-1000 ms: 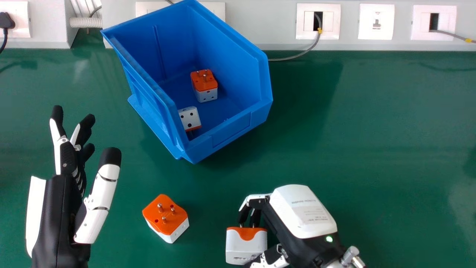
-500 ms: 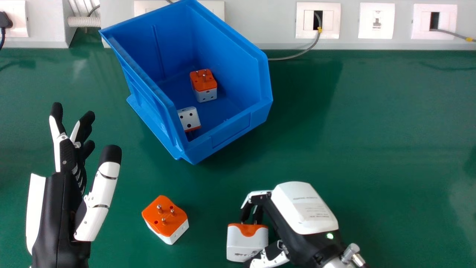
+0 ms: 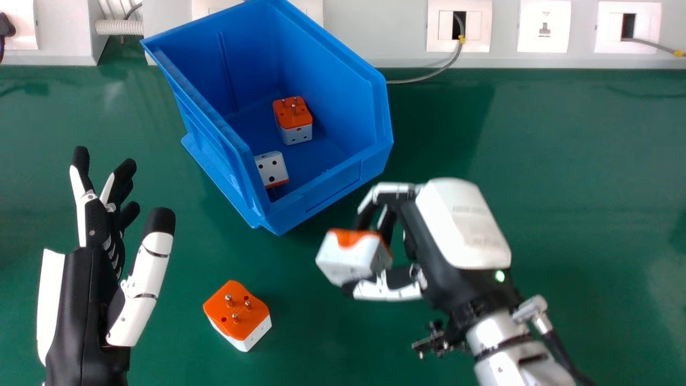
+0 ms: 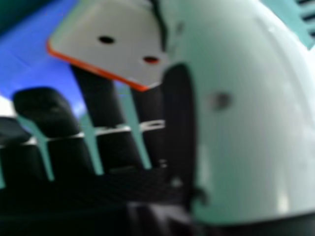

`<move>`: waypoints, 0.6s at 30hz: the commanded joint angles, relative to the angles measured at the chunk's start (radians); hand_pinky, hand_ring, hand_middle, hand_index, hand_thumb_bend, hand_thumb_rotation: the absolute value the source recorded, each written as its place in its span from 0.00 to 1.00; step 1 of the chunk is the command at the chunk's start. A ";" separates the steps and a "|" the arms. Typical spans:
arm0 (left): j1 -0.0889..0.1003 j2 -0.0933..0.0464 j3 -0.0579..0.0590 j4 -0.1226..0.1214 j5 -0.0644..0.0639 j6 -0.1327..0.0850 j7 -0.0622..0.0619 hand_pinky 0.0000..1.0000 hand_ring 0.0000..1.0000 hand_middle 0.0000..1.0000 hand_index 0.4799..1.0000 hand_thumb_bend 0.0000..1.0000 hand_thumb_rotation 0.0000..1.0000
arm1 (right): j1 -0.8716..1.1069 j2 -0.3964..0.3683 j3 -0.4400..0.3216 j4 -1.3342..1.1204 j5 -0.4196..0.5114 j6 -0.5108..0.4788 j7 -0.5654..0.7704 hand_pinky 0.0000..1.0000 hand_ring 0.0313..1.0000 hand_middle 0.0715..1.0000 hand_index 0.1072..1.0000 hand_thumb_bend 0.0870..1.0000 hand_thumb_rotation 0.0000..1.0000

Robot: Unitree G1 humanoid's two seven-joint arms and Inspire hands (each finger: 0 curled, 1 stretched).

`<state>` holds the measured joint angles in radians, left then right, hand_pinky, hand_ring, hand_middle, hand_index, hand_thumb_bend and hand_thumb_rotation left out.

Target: Pick all objects and put in blue box

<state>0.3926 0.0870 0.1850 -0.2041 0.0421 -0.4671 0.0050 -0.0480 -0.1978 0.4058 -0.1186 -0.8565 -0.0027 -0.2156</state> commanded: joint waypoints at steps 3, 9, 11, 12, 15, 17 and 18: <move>0.002 -0.003 0.001 -0.010 0.008 -0.019 0.007 0.93 0.96 0.95 0.88 0.53 0.78 | -0.045 0.007 -0.028 -0.084 -0.002 0.002 0.014 0.09 0.10 0.13 0.41 0.43 0.15; -0.001 0.000 -0.001 -0.001 0.020 -0.024 0.010 0.93 0.96 0.95 0.88 0.53 0.80 | -0.153 0.020 -0.059 -0.093 0.025 -0.031 0.012 0.07 0.07 0.09 0.40 0.43 0.15; -0.001 0.000 -0.002 -0.003 0.020 -0.021 0.008 0.93 0.96 0.95 0.89 0.52 0.81 | -0.193 0.033 -0.062 -0.088 0.024 -0.018 0.019 0.07 0.08 0.09 0.41 0.43 0.15; 0.000 0.000 -0.003 -0.004 0.020 -0.020 0.007 0.93 0.96 0.95 0.89 0.52 0.81 | -0.208 0.038 -0.064 -0.085 0.028 -0.016 0.022 0.07 0.08 0.09 0.41 0.43 0.15; 0.006 0.001 -0.003 -0.004 0.036 -0.024 0.011 0.92 0.96 0.95 0.90 0.54 0.83 | -0.299 0.040 -0.065 -0.040 0.016 -0.019 0.024 0.07 0.08 0.10 0.41 0.43 0.15; 0.009 0.002 -0.003 -0.006 0.039 -0.027 0.010 0.92 0.96 0.96 0.90 0.53 0.83 | -0.344 0.054 -0.065 -0.015 0.013 -0.009 0.019 0.07 0.07 0.09 0.41 0.43 0.15; 0.011 0.002 -0.003 -0.007 0.039 -0.029 0.010 0.93 0.96 0.96 0.91 0.52 0.83 | -0.368 0.060 -0.065 0.001 0.016 -0.009 0.016 0.06 0.07 0.09 0.41 0.43 0.15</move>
<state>0.3990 0.0866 0.1816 -0.1981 0.0770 -0.4696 0.0093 -0.3642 -0.1557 0.3502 -0.1192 -0.8374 -0.0105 -0.1866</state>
